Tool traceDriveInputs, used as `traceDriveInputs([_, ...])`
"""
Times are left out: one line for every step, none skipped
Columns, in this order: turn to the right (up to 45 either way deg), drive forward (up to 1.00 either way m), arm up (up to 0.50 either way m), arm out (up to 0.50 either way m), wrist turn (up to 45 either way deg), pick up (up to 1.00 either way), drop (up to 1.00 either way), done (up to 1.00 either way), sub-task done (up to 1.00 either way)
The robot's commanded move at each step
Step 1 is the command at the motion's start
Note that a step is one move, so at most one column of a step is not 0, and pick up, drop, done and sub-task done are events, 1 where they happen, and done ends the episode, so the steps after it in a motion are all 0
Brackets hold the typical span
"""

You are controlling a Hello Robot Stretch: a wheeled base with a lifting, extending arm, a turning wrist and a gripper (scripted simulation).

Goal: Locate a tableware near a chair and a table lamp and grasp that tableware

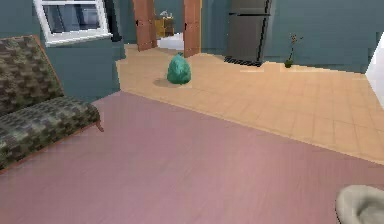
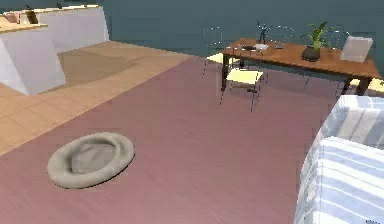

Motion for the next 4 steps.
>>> traceDriveInputs([24.0,0.00,0.00,0.00,0.0,0.00,0.00,0.00,0.00])
traceDriveInputs([0.0,0.15,0.00,0.00,0.0,0.00,0.00,0.00,0.00])
traceDriveInputs([-15.0,0.00,0.00,0.00,0.0,0.00,0.00,0.00,0.00])
traceDriveInputs([0.0,1.00,0.00,0.00,0.0,0.00,0.00,0.00,0.00])
